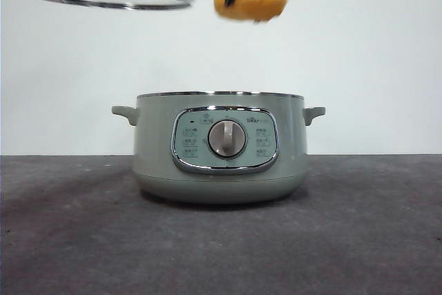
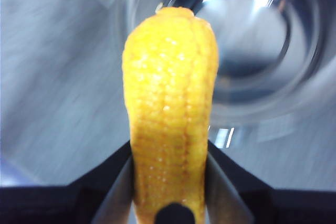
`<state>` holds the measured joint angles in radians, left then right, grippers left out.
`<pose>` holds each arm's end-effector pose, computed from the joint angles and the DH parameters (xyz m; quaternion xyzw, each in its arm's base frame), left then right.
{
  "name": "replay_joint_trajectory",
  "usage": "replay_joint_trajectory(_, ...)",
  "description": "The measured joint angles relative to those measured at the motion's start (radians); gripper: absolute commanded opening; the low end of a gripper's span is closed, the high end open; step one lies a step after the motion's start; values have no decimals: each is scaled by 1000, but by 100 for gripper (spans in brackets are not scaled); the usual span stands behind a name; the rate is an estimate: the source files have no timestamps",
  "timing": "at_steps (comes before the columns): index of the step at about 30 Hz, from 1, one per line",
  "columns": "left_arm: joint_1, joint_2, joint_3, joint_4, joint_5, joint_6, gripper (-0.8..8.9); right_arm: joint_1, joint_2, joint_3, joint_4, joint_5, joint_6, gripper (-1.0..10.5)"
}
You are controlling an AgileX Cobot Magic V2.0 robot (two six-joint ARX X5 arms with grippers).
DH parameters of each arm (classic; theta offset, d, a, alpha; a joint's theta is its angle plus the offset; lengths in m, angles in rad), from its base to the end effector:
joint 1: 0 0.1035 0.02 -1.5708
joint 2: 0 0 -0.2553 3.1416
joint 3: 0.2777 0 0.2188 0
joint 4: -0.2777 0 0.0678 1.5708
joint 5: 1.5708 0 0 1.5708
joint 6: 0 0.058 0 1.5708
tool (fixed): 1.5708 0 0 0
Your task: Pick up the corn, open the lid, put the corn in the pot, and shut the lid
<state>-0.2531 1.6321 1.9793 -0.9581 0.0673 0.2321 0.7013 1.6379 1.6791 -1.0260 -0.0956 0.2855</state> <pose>0.3050 -0.0829 0.4142 0.1367 0.2798 -0.1858 0.9319 0.2366 0.2070 0.3222 -0.0240 0.4953 0.2742 0.8240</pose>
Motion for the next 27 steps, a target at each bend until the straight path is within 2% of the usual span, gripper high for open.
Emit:
replay_joint_trajectory(5,86,-21,0,-19,52,-1,-12,-31,242,248,-30,-2,-59,-8)
replay_joint_trajectory(10,131,-19,0,-67,107,-8,-12,-45,436,414,-50,-3,-93,-8)
replay_joint_trajectory(17,160,-19,0,-61,111,-8,-12,-75,580,442,-39,-7,-124,-8)
replay_joint_trajectory(27,165,-19,0,-51,112,-9,-12,-95,648,444,-4,-5,-129,-8)
